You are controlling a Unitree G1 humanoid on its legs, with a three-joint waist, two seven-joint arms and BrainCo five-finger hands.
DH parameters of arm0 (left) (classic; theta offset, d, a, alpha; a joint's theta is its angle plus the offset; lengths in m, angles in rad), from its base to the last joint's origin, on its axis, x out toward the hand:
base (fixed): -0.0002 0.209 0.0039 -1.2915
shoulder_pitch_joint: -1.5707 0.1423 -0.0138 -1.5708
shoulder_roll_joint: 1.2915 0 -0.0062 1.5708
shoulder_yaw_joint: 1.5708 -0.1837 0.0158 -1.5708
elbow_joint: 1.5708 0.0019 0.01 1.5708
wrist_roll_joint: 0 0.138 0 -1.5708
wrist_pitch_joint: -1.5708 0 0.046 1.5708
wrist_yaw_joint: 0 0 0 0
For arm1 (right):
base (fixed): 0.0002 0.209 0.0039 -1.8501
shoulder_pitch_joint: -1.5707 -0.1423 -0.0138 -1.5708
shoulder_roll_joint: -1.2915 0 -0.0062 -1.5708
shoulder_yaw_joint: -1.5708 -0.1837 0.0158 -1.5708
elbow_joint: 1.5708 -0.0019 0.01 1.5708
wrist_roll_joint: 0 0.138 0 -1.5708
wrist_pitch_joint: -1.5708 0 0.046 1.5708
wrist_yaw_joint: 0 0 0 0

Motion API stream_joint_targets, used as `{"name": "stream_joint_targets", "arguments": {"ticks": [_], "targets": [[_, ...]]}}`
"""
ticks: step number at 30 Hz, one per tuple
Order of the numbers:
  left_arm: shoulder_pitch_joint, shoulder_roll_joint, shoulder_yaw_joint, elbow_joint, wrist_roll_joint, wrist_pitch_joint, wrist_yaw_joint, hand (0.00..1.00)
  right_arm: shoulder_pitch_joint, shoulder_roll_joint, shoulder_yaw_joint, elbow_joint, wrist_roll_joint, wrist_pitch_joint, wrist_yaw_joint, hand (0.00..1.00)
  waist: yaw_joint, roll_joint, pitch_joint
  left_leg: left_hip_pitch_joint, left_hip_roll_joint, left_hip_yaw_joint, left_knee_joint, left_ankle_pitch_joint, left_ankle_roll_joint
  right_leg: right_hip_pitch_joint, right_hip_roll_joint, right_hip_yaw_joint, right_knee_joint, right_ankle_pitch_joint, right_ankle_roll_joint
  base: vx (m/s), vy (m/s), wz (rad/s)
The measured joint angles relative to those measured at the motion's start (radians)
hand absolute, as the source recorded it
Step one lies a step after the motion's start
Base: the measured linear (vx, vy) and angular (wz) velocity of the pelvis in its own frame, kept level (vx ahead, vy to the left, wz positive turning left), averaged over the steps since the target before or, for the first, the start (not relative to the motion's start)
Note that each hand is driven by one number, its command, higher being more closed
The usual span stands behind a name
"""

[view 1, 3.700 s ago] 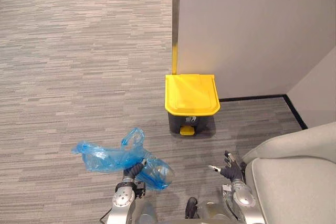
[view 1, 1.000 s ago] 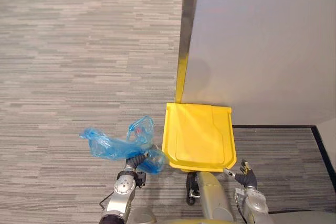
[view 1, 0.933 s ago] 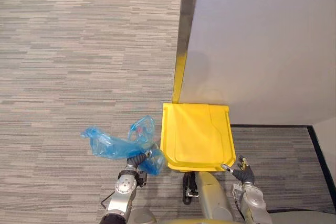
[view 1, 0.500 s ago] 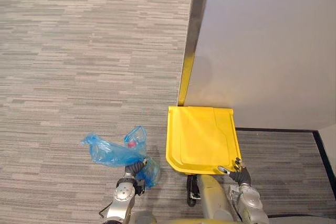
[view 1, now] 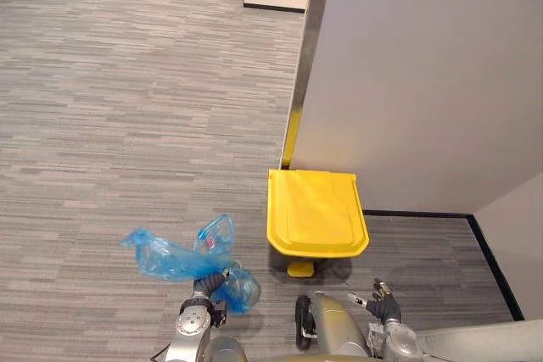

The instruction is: Gather rubbish on tea table into small bin, then transfer packed bag to large trash can.

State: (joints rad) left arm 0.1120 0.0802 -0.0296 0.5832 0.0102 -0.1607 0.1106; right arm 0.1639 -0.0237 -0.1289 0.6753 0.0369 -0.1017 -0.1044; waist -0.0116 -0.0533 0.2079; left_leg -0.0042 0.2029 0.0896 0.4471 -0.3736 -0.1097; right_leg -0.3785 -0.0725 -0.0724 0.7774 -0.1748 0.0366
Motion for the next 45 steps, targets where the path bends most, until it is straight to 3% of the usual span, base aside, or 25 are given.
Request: {"name": "stream_joint_targets", "arguments": {"ticks": [2,3,4,5,9,14,15,16,17,18,19,21,25,29,35,38,40,45], "targets": [[0.035,0.003,0.002,-0.044,-0.003,0.000,0.000,1.00,0.002,0.005,0.010,-0.005,0.000,0.000,0.002,0.00,0.002,-0.024,-0.036,-0.030,-0.018,0.009,-0.013,0.008,-0.001,0.066,-0.042,-0.011,0.025,-0.108,0.028,-0.04,-0.142,-0.09],[0.046,0.002,0.002,-0.057,-0.004,0.001,0.000,1.00,0.000,-0.001,0.009,-0.020,0.000,-0.002,0.001,0.00,0.015,-0.042,-0.057,-0.060,-0.032,0.010,0.002,0.012,-0.011,0.119,-0.039,-0.030,-0.108,-0.207,0.003,0.05,-0.175,-0.29],[0.047,-0.017,0.005,-0.053,-0.004,0.008,0.001,1.00,-0.013,-0.007,0.009,-0.022,-0.001,-0.002,0.001,0.00,0.026,-0.008,-0.060,-0.068,-0.020,-0.002,0.001,0.019,-0.024,0.119,-0.011,-0.036,-0.131,-0.191,-0.002,0.04,-0.133,-0.38],[0.053,-0.028,0.001,-0.054,-0.004,0.008,-0.002,1.00,-0.017,-0.015,0.009,-0.022,-0.001,-0.003,0.000,0.00,0.028,0.009,-0.071,-0.063,-0.015,-0.010,-0.031,0.025,-0.029,0.119,0.008,-0.034,-0.159,-0.179,-0.014,0.04,-0.073,-0.27],[0.041,-0.030,0.002,-0.048,-0.009,0.004,-0.002,1.00,-0.044,-0.043,0.010,0.020,-0.001,-0.008,-0.001,0.00,0.021,0.037,-0.102,-0.032,-0.005,-0.008,-0.175,0.133,-0.029,0.135,0.043,-0.040,-0.285,-0.121,-0.036,0.16,-0.071,-0.05],[0.036,-0.024,-0.001,-0.042,-0.020,0.003,-0.005,1.00,-0.037,-0.057,0.008,0.055,-0.003,-0.007,-0.004,0.00,0.010,0.034,-0.101,-0.044,-0.007,-0.010,-0.047,0.190,-0.071,0.297,0.017,-0.113,-0.394,-0.090,-0.038,0.17,0.017,0.46],[0.039,-0.022,-0.001,-0.043,-0.021,0.002,-0.006,1.00,-0.041,-0.055,0.007,0.054,-0.003,-0.008,-0.005,0.00,0.012,0.028,-0.099,-0.074,-0.010,-0.008,0.044,0.208,-0.084,0.324,0.005,-0.119,-0.408,-0.084,-0.046,0.14,0.083,0.36],[0.034,-0.016,0.000,-0.044,-0.021,-0.001,-0.011,1.00,-0.053,-0.048,0.007,0.055,-0.002,-0.008,-0.007,0.00,0.020,-0.002,-0.087,-0.147,-0.016,0.008,0.145,0.186,-0.074,0.352,-0.016,-0.114,-0.435,-0.081,-0.048,0.12,0.085,0.31],[0.033,-0.015,0.000,-0.045,-0.022,-0.003,-0.017,1.00,-0.069,-0.039,0.006,0.056,0.000,-0.010,-0.009,0.00,0.026,0.001,-0.089,-0.173,-0.023,0.038,0.091,0.136,-0.038,0.363,-0.031,-0.111,-0.450,-0.078,-0.043,0.11,0.117,0.28],[0.036,-0.020,-0.004,-0.045,-0.028,-0.002,-0.019,1.00,-0.086,-0.048,-0.005,0.057,0.001,-0.010,-0.011,0.00,0.024,0.014,-0.082,-0.197,-0.029,0.064,-0.041,0.208,0.021,0.366,-0.030,-0.125,-0.449,-0.073,-0.034,0.13,0.137,0.20],[0.039,-0.018,-0.008,-0.041,-0.031,-0.001,-0.021,1.00,-0.106,-0.054,-0.022,0.069,0.001,-0.008,-0.013,0.00,0.028,0.037,-0.084,-0.188,-0.020,0.077,-0.103,0.298,0.035,0.377,-0.020,-0.129,-0.454,-0.072,-0.023,0.14,0.122,0.19],[0.046,0.006,-0.008,-0.041,-0.038,-0.001,-0.019,1.00,-0.115,-0.033,-0.018,0.069,0.001,-0.010,-0.019,0.00,0.029,0.018,-0.093,-0.155,-0.046,0.078,-0.191,0.320,0.030,0.380,-0.031,-0.128,-0.478,-0.057,0.002,0.12,0.072,0.16],[0.053,0.045,-0.009,-0.037,-0.038,0.001,-0.017,1.00,-0.125,-0.018,-0.020,0.096,0.001,-0.009,-0.023,0.00,0.027,0.000,-0.092,-0.080,-0.074,0.089,-0.288,0.333,0.030,0.432,-0.048,-0.117,-0.527,-0.048,0.013,0.09,0.056,0.02],[0.062,0.067,-0.008,-0.022,-0.038,0.001,-0.016,1.00,-0.127,-0.019,-0.022,0.097,0.002,-0.009,-0.024,0.00,0.021,0.002,-0.092,-0.022,-0.081,0.111,-0.381,0.381,0.026,0.442,-0.046,-0.102,-0.539,-0.039,0.018,0.02,-0.021,-0.13],[0.063,0.068,-0.021,0.018,-0.037,0.001,-0.016,1.00,-0.130,-0.023,-0.022,0.132,0.001,-0.008,-0.024,0.00,-0.001,0.002,-0.092,0.003,-0.078,0.121,-0.417,0.403,0.021,0.442,-0.034,-0.088,-0.539,-0.036,0.013,-0.01,-0.024,-0.07],[0.063,0.061,-0.048,0.027,-0.037,0.001,-0.019,1.00,-0.130,-0.026,-0.021,0.135,0.001,-0.007,-0.024,0.00,-0.003,0.015,-0.098,0.014,-0.074,0.139,-0.453,0.443,0.028,0.435,-0.023,-0.066,-0.563,0.001,0.014,-0.06,-0.014,-0.22],[0.062,0.045,-0.049,0.036,-0.037,0.001,-0.021,1.00,-0.128,-0.028,-0.020,0.135,0.001,-0.007,-0.024,0.00,-0.006,0.029,-0.101,0.016,-0.064,0.162,-0.455,0.447,0.027,0.427,-0.013,-0.049,-0.578,0.026,0.013,-0.09,0.018,-0.32],[0.063,0.041,-0.055,0.037,-0.037,0.001,-0.023,1.00,-0.113,-0.029,-0.020,0.135,0.001,-0.007,-0.023,0.00,-0.024,0.033,-0.101,0.022,-0.069,0.162,-0.484,0.447,0.027,0.423,-0.014,-0.032,-0.605,0.027,0.014,-0.13,0.029,-0.13]]}}
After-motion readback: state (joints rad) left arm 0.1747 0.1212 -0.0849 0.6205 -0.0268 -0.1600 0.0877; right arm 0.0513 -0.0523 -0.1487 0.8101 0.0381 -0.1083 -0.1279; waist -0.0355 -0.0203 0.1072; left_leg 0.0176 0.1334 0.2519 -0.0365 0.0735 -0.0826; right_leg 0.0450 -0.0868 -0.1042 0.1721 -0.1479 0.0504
